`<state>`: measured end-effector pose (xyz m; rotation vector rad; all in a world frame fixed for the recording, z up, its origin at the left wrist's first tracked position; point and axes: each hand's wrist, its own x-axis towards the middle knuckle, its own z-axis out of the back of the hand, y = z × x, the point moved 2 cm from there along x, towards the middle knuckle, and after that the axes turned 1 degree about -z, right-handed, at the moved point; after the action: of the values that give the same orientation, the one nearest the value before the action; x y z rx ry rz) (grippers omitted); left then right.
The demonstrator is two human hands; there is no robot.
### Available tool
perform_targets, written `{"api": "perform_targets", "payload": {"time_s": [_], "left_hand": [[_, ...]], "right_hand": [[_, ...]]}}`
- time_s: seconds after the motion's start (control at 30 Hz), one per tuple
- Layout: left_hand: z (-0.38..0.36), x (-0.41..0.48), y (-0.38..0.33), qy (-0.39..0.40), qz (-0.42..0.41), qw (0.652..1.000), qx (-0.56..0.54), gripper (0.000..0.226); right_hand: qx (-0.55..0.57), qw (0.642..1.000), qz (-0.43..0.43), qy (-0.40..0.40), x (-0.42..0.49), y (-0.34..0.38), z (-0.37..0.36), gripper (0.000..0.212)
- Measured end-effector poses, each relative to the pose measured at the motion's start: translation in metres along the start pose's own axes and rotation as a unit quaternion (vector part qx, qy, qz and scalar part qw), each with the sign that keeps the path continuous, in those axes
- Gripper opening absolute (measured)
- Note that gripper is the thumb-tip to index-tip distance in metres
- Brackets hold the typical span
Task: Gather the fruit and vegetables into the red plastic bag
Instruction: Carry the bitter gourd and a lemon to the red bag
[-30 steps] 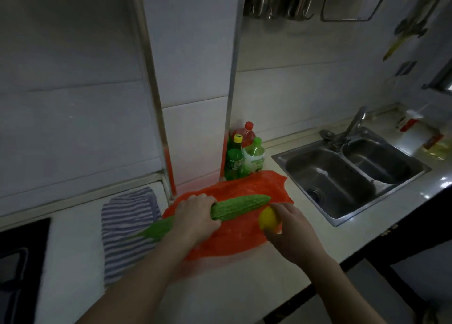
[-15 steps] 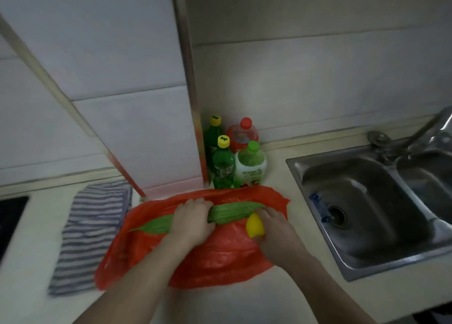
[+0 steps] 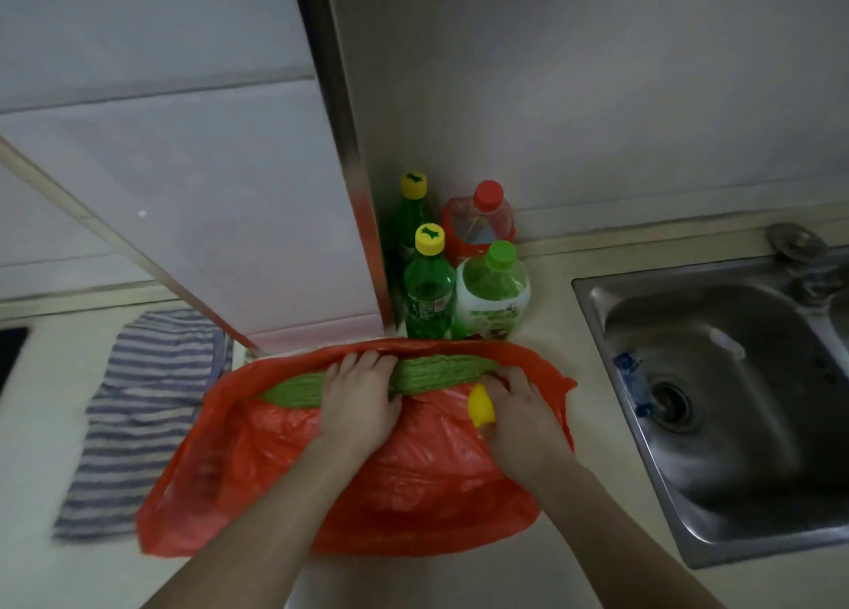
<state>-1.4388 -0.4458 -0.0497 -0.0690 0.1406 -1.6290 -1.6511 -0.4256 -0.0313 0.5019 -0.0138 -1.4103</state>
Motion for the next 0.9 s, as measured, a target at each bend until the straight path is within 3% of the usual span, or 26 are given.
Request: {"api": "perform_targets", "payload": {"time_s": [0.3,0.5,0.9], "left_hand": [[-0.014,0.005,0.001,-0.043,-0.002,0.999,-0.016,0.053],[-0.011,0.002,0.002,-0.026,-0.010,0.999,-0.033,0.055],[0.030,-0.029,0.018,-0.031,-0.075,0.991,-0.106,0.056]], "right_hand": [[0.012,1.000,-0.017,0.004,0.009,-0.006,-0.011,0.069],[0.016,1.000,-0.018,-0.012,0.007,-0.007,-0.014,0.065],[-0.021,0.996,-0.026,-0.083,-0.028,0.019,0.002,0.056]]}}
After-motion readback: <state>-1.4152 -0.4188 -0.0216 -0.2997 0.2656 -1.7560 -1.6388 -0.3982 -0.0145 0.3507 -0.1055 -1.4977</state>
